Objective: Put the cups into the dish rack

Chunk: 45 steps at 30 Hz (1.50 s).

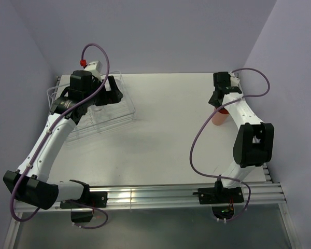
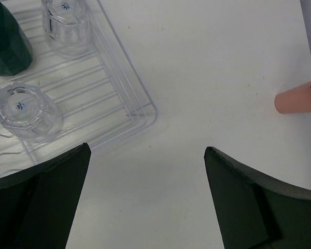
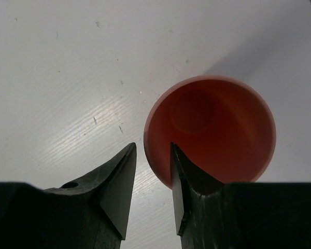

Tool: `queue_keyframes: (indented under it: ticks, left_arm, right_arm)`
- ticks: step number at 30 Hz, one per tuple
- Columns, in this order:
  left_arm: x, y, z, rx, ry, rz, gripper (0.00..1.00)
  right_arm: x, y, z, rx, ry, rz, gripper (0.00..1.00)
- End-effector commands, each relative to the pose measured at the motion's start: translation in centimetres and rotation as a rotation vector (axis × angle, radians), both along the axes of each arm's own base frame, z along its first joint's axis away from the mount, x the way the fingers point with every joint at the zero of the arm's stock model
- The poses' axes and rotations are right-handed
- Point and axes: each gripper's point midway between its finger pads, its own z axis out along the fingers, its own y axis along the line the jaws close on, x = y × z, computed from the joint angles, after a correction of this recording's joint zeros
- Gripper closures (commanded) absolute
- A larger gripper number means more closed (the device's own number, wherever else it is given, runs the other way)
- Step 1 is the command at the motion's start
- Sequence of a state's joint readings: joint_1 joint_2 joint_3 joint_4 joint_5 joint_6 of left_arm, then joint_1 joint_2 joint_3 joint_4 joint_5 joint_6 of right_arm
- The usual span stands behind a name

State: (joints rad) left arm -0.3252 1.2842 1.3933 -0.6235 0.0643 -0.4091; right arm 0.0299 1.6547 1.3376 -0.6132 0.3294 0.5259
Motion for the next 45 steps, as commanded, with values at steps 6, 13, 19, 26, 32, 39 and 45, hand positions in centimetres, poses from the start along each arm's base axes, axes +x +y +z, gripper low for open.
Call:
queue_keyframes:
  ticks: [6, 13, 19, 26, 32, 39, 45]
  left_arm:
    - [0.4, -0.7, 0.5, -0.014, -0.032, -0.015, 0.01]
    - [0.7, -0.9, -0.3, -0.003, -0.012, -0.012, 0.01]
    - [0.7, -2.4, -0.9, -0.078, 0.011, -0.05, 0.01]
    - [0.0, -5.7, 1.0, -0.459, -0.093, -0.263, 0.01]
    - [-1.4, -6.9, 2.8, -0.644, -0.142, -0.486, 0.01]
    - [-2.4, -7.6, 5.4, -0.707, -0.216, -0.588, 0.01]
    - [-3.5, -7.5, 6.8, -0.76, -0.272, -0.631, 0.01]
  right_arm:
    - [1.7, -0.7, 0.2, -0.022, -0.007, -0.011, 0.6]
    - [1.7, 0.1, -1.0, 0.026, 0.017, 0.019, 1.0]
    - [1.9, 7.6, 3.7, 0.273, -0.142, 0.27, 1.0]
    - [-2.9, 23.0, 17.3, 0.796, -0.427, 0.792, 1.0]
    - [-8.5, 28.9, 26.5, 1.145, -0.578, 1.068, 1.0]
    - [-10.5, 31.0, 29.0, 1.332, -0.58, 1.179, 1.0]
    - [-11.6, 30.8, 29.7, 1.413, -0.584, 1.213, 1.0]
